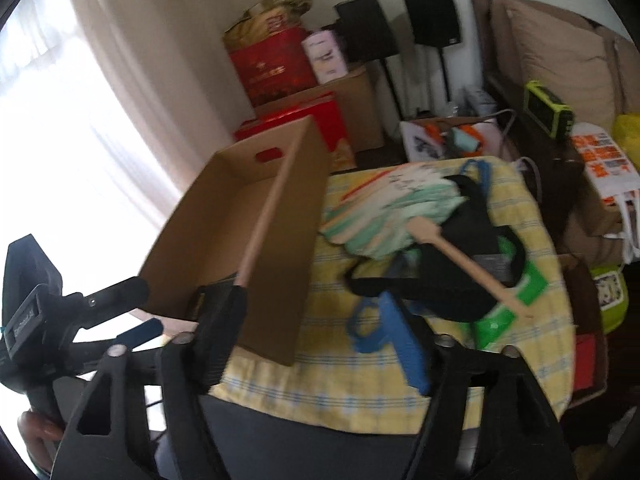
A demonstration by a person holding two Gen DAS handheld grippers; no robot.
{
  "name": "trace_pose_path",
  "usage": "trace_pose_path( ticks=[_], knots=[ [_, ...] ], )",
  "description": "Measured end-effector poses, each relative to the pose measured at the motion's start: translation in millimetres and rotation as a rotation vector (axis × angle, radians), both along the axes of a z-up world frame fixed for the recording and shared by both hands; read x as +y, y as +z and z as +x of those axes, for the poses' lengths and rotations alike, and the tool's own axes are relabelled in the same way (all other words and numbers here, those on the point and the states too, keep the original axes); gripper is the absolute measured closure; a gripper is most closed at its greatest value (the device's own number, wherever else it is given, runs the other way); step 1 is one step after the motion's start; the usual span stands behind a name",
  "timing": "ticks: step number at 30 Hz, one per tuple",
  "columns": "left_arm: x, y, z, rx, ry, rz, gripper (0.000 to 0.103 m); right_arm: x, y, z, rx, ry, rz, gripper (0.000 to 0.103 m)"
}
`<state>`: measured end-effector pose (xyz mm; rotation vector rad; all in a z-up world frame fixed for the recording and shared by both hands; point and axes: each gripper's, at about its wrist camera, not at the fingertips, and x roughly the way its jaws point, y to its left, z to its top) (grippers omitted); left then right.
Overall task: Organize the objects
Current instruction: 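Reach the right gripper to the wooden handle of the marbled fan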
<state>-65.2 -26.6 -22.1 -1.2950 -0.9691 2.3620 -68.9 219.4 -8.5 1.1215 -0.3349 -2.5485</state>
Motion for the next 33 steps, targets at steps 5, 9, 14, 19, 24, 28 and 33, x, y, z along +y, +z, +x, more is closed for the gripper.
trace_pose_path(
  ticks=[5,9,14,19,24,28,33],
  knots=[
    [21,8,5,0.035,-0.062,-0.042,0.003,36,4,8,0.005,-0.067,-0.001,0.024],
    [43,12,6,0.048,-0.133,-0.06,0.002,61,5,13,0.004,-0.117,-0.004,0.024],
    [67,13,6,0.055,-0.206,-0.079,0.002,89,1,18,-0.008,-0.169,-0.011,0.024],
    [93,14,-2,0.038,-0.259,-0.072,0.002,106,-6,17,-0.019,-0.196,0.003,0.024],
    [117,14,-16,0.022,-0.286,-0.066,0.002,116,-14,7,-0.032,-0.211,0.046,0.025],
    [137,9,-36,-0.005,-0.307,-0.075,0.003,119,-25,-3,-0.046,-0.203,0.091,0.033],
    [161,-6,-60,-0.051,-0.332,-0.086,0.004,112,-39,-16,-0.068,-0.168,0.15,0.058]
  ],
)
